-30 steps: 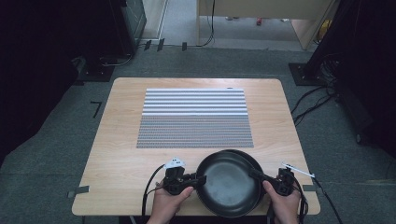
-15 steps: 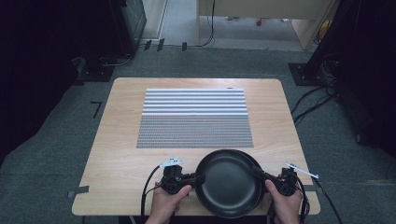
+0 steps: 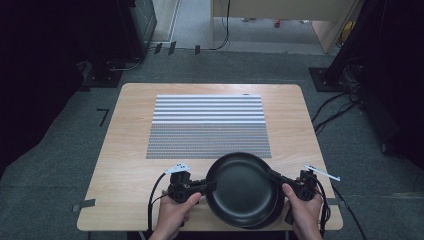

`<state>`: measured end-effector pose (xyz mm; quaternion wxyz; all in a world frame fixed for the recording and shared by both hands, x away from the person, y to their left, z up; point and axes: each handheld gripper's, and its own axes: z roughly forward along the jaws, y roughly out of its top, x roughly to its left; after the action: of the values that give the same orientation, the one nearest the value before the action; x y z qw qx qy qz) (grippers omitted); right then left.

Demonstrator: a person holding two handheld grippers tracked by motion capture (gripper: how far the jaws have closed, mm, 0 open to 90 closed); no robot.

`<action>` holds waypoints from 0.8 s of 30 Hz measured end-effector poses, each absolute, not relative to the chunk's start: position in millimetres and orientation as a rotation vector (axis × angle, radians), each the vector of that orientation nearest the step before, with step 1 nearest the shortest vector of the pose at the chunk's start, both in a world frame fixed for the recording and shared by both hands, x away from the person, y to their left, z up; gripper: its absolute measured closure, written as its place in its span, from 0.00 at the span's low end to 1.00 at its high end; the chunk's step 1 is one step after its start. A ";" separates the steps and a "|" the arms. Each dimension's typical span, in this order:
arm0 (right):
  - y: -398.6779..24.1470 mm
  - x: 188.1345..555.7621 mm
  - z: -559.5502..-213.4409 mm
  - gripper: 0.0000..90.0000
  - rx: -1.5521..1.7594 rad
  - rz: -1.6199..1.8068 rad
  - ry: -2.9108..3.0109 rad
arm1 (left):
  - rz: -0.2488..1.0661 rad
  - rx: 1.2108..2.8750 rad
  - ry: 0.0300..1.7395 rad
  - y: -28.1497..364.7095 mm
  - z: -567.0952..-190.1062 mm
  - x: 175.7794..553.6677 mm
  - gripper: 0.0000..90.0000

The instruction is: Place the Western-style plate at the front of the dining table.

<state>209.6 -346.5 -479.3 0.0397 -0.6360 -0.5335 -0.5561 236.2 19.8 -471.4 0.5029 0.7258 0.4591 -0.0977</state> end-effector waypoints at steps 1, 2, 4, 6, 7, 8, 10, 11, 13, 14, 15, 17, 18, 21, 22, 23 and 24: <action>-344.9 212.6 -476.9 0.92 -1.943 -1.705 -1.643 | -0.231 1.751 1.110 21.7 -469.3 238.0 0.79; -343.2 215.9 -474.5 0.92 -1.938 -1.710 -1.654 | -0.225 1.747 1.112 23.4 -467.3 240.0 0.79; -339.3 222.9 -469.4 0.92 -1.922 -1.716 -1.664 | -0.215 1.741 1.116 27.5 -463.2 244.3 0.79; -334.8 230.6 -464.4 0.92 -1.911 -1.722 -1.679 | -0.202 1.734 1.119 31.4 -458.6 248.7 0.79; -332.9 234.7 -462.2 0.92 -1.901 -1.725 -1.687 | -0.193 1.731 1.120 33.4 -456.0 251.2 0.79; -332.9 234.7 -462.2 0.92 -1.901 -1.725 -1.687 | -0.193 1.731 1.120 33.4 -456.0 251.2 0.79; -329.1 243.4 -458.1 0.92 -1.888 -1.728 -1.687 | -0.180 1.728 1.123 37.2 -450.9 256.7 0.79; -325.4 252.3 -453.8 0.92 -1.875 -1.730 -1.698 | -0.170 1.726 1.124 41.0 -446.7 263.1 0.79; -321.5 261.5 -448.5 0.92 -1.865 -1.730 -1.706 | -0.167 1.715 1.134 44.3 -443.2 270.1 0.79; -321.5 261.5 -448.5 0.92 -1.865 -1.730 -1.706 | -0.167 1.715 1.134 44.3 -443.2 270.1 0.79; -317.6 270.7 -443.4 0.92 -1.859 -1.732 -1.720 | -0.164 1.709 1.139 47.7 -440.0 277.5 0.79; -314.3 279.5 -438.9 0.92 -1.851 -1.734 -1.728 | -0.161 1.702 1.141 51.1 -436.8 284.7 0.80; -312.6 283.8 -436.8 0.92 -1.847 -1.737 -1.730 | -0.161 1.702 1.141 51.1 -436.8 284.7 0.80; -309.6 292.5 -433.0 0.92 -1.841 -1.738 -1.735 | -0.155 1.691 1.150 55.6 -432.0 296.0 0.80; -306.9 301.3 -429.3 0.92 -1.836 -1.737 -1.734 | -0.156 1.686 1.156 58.2 -428.7 304.7 0.80; -305.6 305.7 -427.3 0.92 -1.835 -1.737 -1.735 | -0.155 1.684 1.160 59.4 -426.8 309.3 0.80; -304.2 310.2 -425.5 0.92 -1.835 -1.737 -1.735 | -0.155 1.684 1.160 59.4 -426.8 309.3 0.80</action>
<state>310.2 -304.2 -425.5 0.0383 -0.5982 -0.5656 -0.5664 309.3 59.4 -426.8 0.5188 0.7020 0.4836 -0.0648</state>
